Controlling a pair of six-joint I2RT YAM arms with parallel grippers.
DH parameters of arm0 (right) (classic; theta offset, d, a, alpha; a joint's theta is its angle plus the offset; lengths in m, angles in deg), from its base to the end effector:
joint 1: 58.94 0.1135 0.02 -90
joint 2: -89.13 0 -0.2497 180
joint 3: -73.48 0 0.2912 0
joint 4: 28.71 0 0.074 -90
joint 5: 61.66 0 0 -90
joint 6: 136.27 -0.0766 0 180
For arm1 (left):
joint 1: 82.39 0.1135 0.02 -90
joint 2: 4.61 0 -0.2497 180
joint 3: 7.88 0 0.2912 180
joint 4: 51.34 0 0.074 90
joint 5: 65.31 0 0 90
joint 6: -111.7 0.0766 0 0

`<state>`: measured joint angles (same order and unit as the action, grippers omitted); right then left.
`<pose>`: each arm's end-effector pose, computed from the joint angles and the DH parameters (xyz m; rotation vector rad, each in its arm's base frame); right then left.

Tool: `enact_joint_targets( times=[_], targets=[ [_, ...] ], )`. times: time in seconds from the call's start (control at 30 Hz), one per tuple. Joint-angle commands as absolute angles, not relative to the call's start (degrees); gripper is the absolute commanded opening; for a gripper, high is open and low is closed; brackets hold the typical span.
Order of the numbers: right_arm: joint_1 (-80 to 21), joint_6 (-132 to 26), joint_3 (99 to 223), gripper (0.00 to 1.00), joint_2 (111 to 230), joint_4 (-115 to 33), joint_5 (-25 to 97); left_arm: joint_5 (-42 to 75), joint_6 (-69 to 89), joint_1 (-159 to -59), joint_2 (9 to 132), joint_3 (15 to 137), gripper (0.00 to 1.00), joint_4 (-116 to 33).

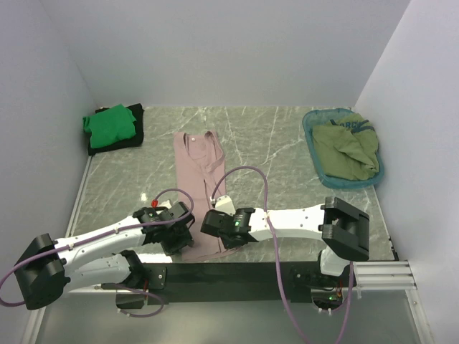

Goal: Fold and stack the tank tops
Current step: Fold the tank top

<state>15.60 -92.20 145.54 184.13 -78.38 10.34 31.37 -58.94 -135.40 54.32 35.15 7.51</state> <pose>0.1171 0.3347 0.1086 -0.6076 2.6490 0.1471 0.1339 -0.1629 0.1028 -0.7185 2.8263 -0.2919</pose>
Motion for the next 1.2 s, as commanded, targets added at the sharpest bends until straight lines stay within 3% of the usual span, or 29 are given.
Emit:
enact_joint_targets(
  times=[0.0,0.23,0.47,1.17],
  targets=[
    [16.38,-91.71,148.13,0.13,183.7,-80.5,6.63,30.93,-59.15,-135.3,53.31,34.6,0.55,6.79],
    [16.38,-90.92,147.96,0.16,182.56,-79.45,7.68,30.67,-59.68,-135.3,53.31,33.9,0.54,7.22],
    [16.73,-90.39,148.74,0.08,181.33,-76.9,10.57,31.02,-60.03,-135.21,52.6,33.9,0.53,7.84],
    [18.31,-87.31,149.8,0.07,181.77,-69.25,19.28,31.55,-60.47,-134.51,49.97,33.9,0.52,9.42]
  ],
)
